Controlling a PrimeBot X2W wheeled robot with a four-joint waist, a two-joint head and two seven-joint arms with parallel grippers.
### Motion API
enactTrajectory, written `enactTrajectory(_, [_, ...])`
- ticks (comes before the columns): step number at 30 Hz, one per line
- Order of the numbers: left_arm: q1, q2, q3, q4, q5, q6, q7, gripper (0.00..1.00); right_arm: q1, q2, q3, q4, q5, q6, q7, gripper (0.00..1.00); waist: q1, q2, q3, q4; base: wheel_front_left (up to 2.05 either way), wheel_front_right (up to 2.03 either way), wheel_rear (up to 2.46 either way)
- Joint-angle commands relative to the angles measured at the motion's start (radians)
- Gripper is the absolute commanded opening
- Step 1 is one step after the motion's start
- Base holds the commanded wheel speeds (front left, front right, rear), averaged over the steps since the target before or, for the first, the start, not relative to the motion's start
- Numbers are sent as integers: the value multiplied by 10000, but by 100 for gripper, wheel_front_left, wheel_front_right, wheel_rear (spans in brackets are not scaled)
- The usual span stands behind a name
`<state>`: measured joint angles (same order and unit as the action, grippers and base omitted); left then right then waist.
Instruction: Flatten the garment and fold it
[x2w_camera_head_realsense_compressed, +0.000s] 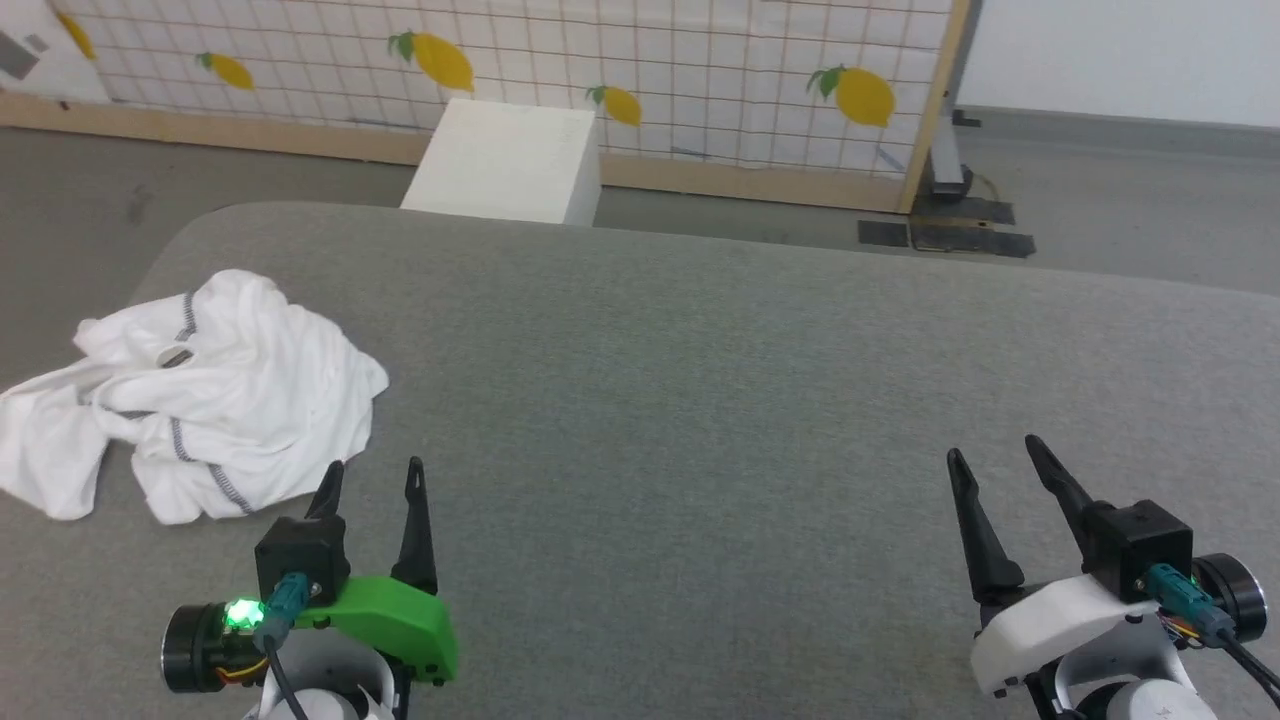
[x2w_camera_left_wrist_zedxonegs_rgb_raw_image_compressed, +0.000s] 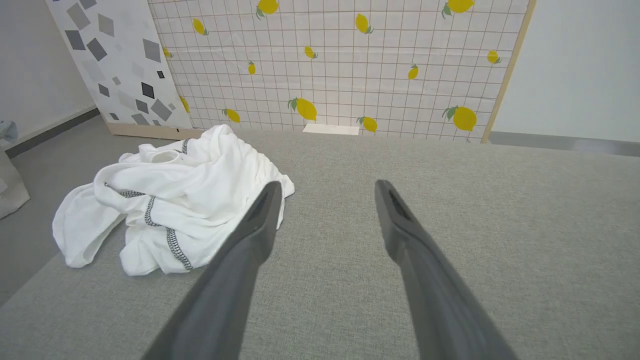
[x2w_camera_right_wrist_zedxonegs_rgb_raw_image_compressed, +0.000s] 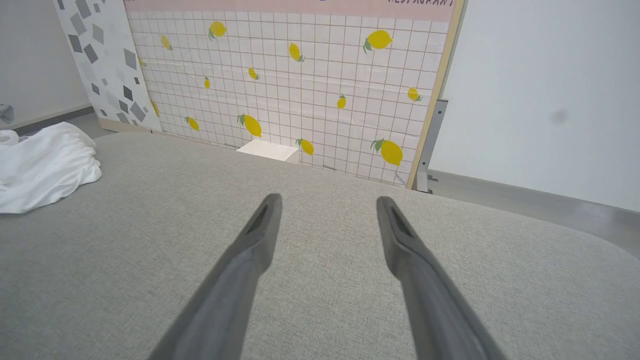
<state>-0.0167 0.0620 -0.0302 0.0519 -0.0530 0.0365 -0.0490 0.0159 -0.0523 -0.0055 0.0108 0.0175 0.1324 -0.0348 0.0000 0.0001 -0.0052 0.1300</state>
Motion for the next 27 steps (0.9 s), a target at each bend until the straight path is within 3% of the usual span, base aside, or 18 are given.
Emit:
enactTrajectory(1, [-147, 77, -18, 43, -130, 82, -123, 100, -55, 5, 7, 27, 55, -4, -73, 100, 0, -1, -4, 260, 0, 0, 0])
enactTrajectory(27, [-147, 275, -175, 307, -694, 597, -605, 100, -213, 9, 163, 103, 155, -8, -277, 100, 0, -1, 5, 1777, 0, 0, 0])
